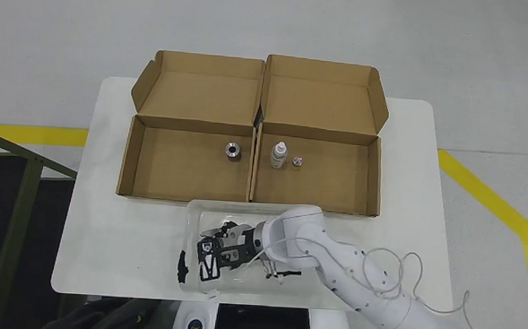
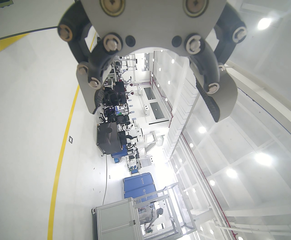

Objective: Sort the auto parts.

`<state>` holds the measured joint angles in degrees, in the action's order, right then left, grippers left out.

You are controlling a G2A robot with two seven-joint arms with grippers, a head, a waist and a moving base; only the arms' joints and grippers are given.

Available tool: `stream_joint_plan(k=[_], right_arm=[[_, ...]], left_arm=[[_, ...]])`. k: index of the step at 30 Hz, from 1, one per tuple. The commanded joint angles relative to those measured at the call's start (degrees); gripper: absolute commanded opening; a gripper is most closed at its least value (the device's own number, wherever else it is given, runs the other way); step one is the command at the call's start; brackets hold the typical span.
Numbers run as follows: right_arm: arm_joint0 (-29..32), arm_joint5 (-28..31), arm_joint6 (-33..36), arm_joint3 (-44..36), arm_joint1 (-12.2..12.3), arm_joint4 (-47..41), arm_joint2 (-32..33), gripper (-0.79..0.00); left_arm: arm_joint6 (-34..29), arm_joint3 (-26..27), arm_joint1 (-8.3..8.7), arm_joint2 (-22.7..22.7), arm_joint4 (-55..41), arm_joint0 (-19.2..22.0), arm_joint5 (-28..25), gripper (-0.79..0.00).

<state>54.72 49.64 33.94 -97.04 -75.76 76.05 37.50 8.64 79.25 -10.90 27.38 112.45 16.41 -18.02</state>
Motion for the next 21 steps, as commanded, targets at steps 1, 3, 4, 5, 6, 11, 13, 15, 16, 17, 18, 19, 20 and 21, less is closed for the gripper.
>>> stream_joint_plan(k=[1,3,4,5,6,11,13,15,16,17,18,19,20,21], right_arm=[[0.1,0.1,-0.6,-0.2,0.2,-0.4,0.8,-0.785],[0.4,0.3,-1.3,-0.6,0.5,-1.0,1.7,-0.785],[0.6,0.3,-1.7,-0.8,0.6,-1.2,2.3,-0.785],[0.8,0.3,-2.3,-1.0,0.8,-1.6,2.9,-0.785],[1.1,0.3,-2.7,-1.3,0.9,-2.0,3.5,-0.785],[2.2,0.5,-4.2,-3.9,1.7,-3.1,6.3,-0.785],[2.5,0.6,-4.6,-4.9,2.0,-3.5,7.4,-0.785],[2.7,0.7,-5.2,-5.9,2.3,-3.8,8.3,-0.785],[2.6,0.7,-5.4,-6.3,2.4,-3.8,8.7,-0.785],[2.6,0.6,-5.6,-6.7,2.4,-3.9,9.1,-0.785],[2.6,0.6,-5.9,-7.0,2.5,-4.0,9.4,-0.785],[2.5,0.6,-6.1,-7.3,2.5,-4.0,9.5,-0.785],[2.4,0.4,-6.4,-7.6,2.6,-4.0,9.7,-0.785],[2.3,0.3,-6.7,-7.7,2.6,-4.0,9.8,-0.785]], left_arm=[[0.0,0.0,0.0,0.0,0.0,0.0,0.0,0.0],[0.0,0.0,0.0,0.0,0.0,0.0,0.0,0.0],[0.0,0.0,0.0,0.0,0.0,0.0,0.0,0.0],[0.0,0.0,0.0,0.0,0.0,0.0,0.0,0.0],[0.0,0.0,0.0,0.0,0.0,0.0,0.0,0.0],[0.0,0.0,0.0,0.0,0.0,0.0,0.0,0.0],[0.0,0.0,0.0,0.0,0.0,0.0,0.0,0.0],[0.0,0.0,0.0,0.0,0.0,0.0,0.0,0.0],[0.0,0.0,0.0,0.0,0.0,0.0,0.0,0.0],[0.0,0.0,0.0,0.0,0.0,0.0,0.0,0.0],[0.0,0.0,0.0,0.0,0.0,0.0,0.0,0.0],[0.0,0.0,0.0,0.0,0.0,0.0,0.0,0.0],[0.0,0.0,0.0,0.0,0.0,0.0,0.0,0.0],[0.0,0.0,0.0,0.0,0.0,0.0,0.0,0.0]])
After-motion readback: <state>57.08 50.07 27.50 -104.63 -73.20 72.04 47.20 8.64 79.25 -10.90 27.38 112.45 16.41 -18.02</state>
